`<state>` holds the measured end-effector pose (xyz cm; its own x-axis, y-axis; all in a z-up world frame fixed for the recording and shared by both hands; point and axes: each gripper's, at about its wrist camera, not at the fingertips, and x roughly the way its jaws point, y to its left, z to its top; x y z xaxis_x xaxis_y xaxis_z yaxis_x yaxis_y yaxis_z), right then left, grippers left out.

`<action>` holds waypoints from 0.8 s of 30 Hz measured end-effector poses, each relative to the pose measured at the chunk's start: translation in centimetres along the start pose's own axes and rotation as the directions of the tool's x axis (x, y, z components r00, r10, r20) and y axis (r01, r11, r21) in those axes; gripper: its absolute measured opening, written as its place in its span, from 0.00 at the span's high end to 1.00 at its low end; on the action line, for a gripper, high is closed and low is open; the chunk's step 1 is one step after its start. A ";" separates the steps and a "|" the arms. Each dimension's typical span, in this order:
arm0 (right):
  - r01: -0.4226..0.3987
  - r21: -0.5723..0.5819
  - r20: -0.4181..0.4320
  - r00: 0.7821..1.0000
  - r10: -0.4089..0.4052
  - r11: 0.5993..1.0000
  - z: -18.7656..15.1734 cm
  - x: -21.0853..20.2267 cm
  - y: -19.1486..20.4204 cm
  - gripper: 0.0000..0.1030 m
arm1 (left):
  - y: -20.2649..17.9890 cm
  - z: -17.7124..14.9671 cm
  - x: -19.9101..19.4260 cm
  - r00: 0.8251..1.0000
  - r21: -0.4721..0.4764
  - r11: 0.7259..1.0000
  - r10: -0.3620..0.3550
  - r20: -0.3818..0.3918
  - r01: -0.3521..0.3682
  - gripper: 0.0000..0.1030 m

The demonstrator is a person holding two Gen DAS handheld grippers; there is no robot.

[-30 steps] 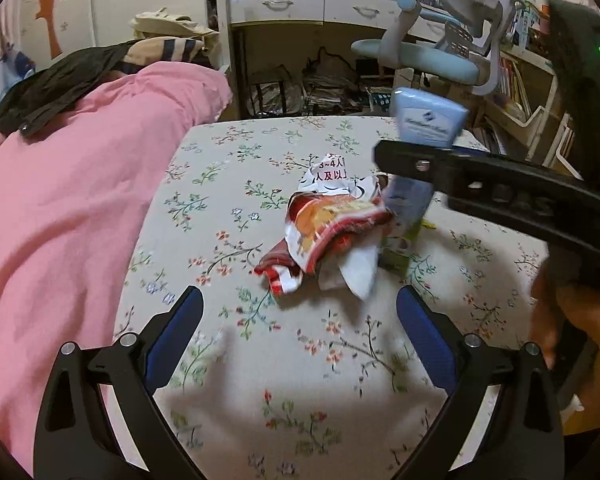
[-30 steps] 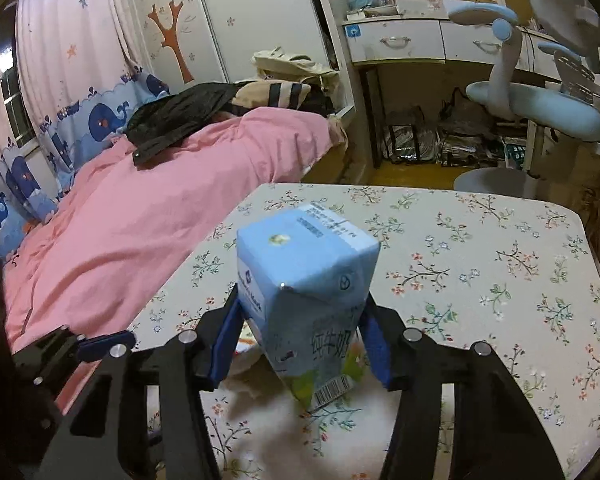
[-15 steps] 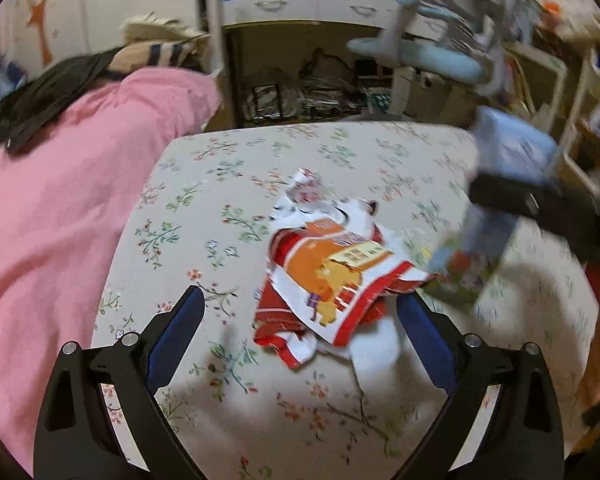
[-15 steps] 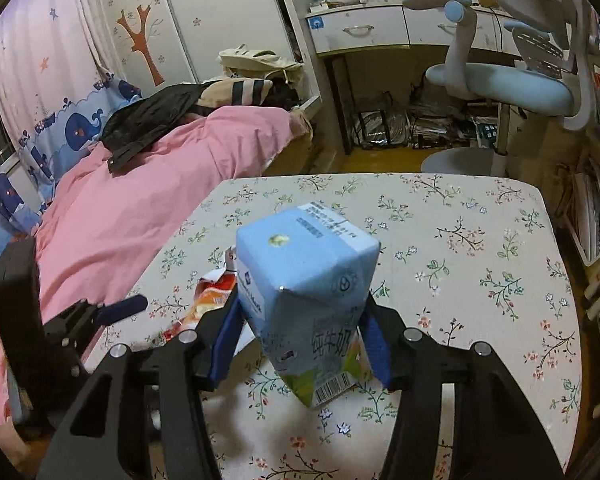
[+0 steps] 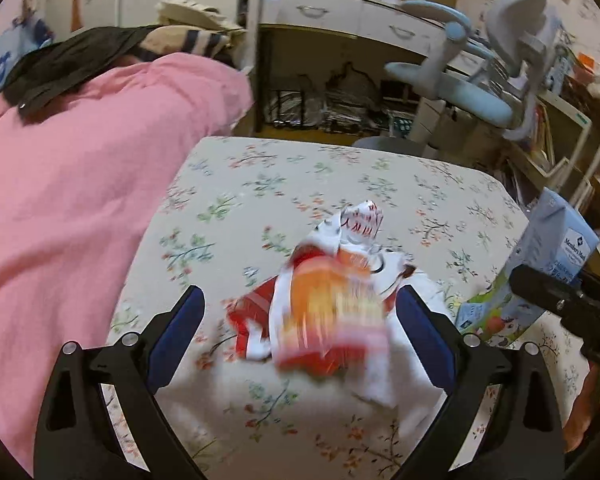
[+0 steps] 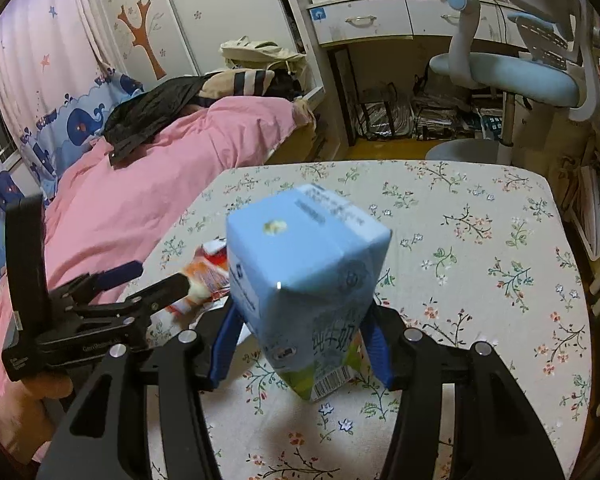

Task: Collect trash
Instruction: 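Grasp the red-and-orange snack wrapper with the left tool while the right holds the carton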

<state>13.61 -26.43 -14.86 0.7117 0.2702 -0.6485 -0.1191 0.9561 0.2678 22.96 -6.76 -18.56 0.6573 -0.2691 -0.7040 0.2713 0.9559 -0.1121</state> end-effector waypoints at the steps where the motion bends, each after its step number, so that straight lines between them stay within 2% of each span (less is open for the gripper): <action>1: 0.000 -0.003 0.000 1.000 0.000 1.000 0.0 0.0 0.0 0.48 | 0.0 0.2 0.2 1.000 -0.004 1.000 -0.008 -0.006 0.008 0.17; 2: -0.001 -0.004 0.001 1.000 0.001 1.000 0.0 0.1 0.0 0.48 | 0.1 0.2 0.6 1.000 -0.013 1.000 -0.019 -0.020 0.019 0.34; 3: -0.002 -0.003 0.002 1.000 0.002 1.000 0.0 0.0 -0.1 0.48 | 0.4 0.3 1.3 0.998 -0.033 0.999 -0.040 -0.050 0.038 0.59; 4: -0.005 0.000 0.004 1.000 0.005 1.000 0.0 0.0 -0.1 0.48 | 0.7 0.4 1.8 0.996 -0.055 0.997 -0.054 -0.073 0.050 0.71; 5: -0.009 0.007 0.005 1.000 0.009 1.000 0.1 0.0 -0.3 0.48 | 1.4 0.4 2.0 0.994 -0.088 0.994 -0.067 -0.087 0.059 0.88; 8: -0.011 0.011 0.007 1.000 0.011 1.000 0.2 -0.1 -0.5 0.49 | 2.5 0.6 1.2 0.997 -0.118 0.992 -0.041 -0.065 0.033 0.96; 14: -0.031 0.031 0.009 1.000 0.030 0.999 -0.2 -1.1 -0.2 0.49 | 5.8 0.7 -2.4 1.000 -0.232 0.973 -0.008 -0.003 0.007 0.98; 16: -0.040 0.039 0.007 0.999 0.040 0.998 -0.5 -1.4 0.0 0.49 | 6.5 0.4 -3.2 0.999 -0.258 0.966 -0.036 -0.004 0.033 0.98; 18: -0.043 0.039 0.004 0.999 0.043 0.998 -0.8 -1.6 0.1 0.49 | 5.9 0.5 -3.0 0.996 -0.231 0.970 -0.086 -0.025 0.078 0.96; 19: -0.045 0.039 0.002 0.999 0.045 0.998 -0.9 -1.6 0.3 0.49 | 5.2 0.4 -2.6 0.994 -0.210 0.974 -0.101 -0.047 0.089 0.92; 20: -0.047 0.041 0.000 0.999 0.047 0.998 -1.1 -1.7 0.4 0.49 | 4.5 0.4 -2.0 0.992 -0.192 0.976 -0.112 -0.063 0.098 0.77; 21: -0.050 0.042 -0.003 0.999 0.050 0.998 -1.2 -1.8 0.4 0.49 | 3.6 0.3 -1.3 0.994 -0.176 0.982 -0.089 -0.069 0.076 0.54; 23: -0.051 0.036 -0.008 0.999 0.051 0.998 -1.5 -1.8 0.5 0.49 | 2.4 0.3 -0.2 0.998 -0.146 0.989 -0.030 -0.063 0.020 0.31; 24: -0.052 0.034 -0.012 0.999 0.053 0.998 -1.6 -1.8 0.5 0.49 | 1.7 0.5 0.8 0.998 -0.122 0.993 -0.004 -0.065 -0.004 0.29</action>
<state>11.15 -26.27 -14.64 0.6963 0.3215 -0.6417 -0.1325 0.9363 0.3253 24.24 -5.42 -18.95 0.6088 -0.2650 -0.7478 0.1811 0.9641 -0.1942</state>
